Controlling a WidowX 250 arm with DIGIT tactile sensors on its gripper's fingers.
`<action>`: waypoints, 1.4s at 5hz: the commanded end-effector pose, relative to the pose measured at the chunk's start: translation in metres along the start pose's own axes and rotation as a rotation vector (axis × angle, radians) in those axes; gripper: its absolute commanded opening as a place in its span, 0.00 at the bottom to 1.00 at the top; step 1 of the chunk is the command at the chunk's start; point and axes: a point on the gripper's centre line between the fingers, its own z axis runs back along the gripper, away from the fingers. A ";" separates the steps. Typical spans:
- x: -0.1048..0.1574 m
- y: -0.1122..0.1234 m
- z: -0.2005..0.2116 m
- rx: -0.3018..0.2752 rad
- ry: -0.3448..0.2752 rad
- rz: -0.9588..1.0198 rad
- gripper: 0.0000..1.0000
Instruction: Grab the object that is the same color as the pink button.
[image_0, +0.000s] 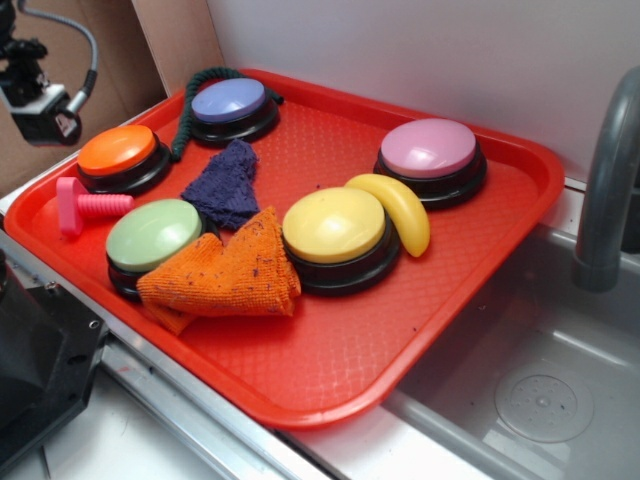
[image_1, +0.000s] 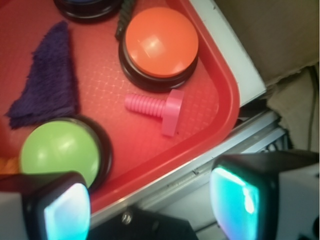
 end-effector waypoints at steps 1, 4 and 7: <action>0.013 0.016 -0.033 0.031 -0.061 0.086 1.00; 0.022 0.018 -0.070 -0.003 -0.060 0.086 1.00; 0.023 0.015 -0.092 -0.037 -0.035 0.042 0.88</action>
